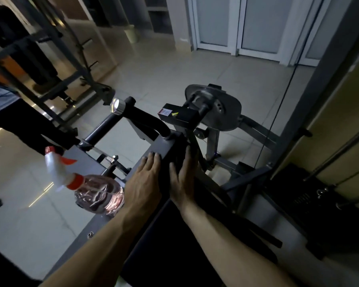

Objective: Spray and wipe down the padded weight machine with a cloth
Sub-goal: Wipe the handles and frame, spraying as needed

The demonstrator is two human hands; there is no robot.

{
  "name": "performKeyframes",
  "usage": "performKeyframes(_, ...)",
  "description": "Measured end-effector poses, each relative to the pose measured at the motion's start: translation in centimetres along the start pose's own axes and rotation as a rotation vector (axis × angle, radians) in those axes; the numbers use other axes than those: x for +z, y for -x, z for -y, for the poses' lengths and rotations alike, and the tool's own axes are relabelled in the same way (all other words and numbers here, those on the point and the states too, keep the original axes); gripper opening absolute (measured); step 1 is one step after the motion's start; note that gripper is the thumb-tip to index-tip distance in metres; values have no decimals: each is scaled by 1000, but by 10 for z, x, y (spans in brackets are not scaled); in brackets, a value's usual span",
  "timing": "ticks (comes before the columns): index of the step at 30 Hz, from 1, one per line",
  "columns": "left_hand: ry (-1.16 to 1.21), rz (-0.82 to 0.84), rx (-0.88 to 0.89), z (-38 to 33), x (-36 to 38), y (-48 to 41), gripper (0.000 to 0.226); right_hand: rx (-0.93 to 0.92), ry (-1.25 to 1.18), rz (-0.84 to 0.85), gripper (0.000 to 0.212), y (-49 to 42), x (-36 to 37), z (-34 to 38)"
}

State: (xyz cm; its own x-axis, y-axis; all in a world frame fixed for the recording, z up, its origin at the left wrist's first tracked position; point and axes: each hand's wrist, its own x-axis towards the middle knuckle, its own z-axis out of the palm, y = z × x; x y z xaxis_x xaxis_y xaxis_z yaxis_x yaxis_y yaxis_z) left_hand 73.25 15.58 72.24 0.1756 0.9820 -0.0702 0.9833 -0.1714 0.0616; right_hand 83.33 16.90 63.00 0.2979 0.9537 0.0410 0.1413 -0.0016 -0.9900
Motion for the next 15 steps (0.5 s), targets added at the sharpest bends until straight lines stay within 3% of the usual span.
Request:
performKeyframes(3,7,6,14,2,1,1,99,-109,8,-40,59,-19,-10,-12)
performKeyframes(8,18,-2,23,5,2,3,97,98,-160,-157,38,-83,-22,11)
performKeyframes(11,19,-5,25,2,1,5,95,155,-154,-239,41,-56,-14,5)
performKeyframes(15,5,-7,31,1,0,5,98,13,-62,-188,52,35,7,-8)
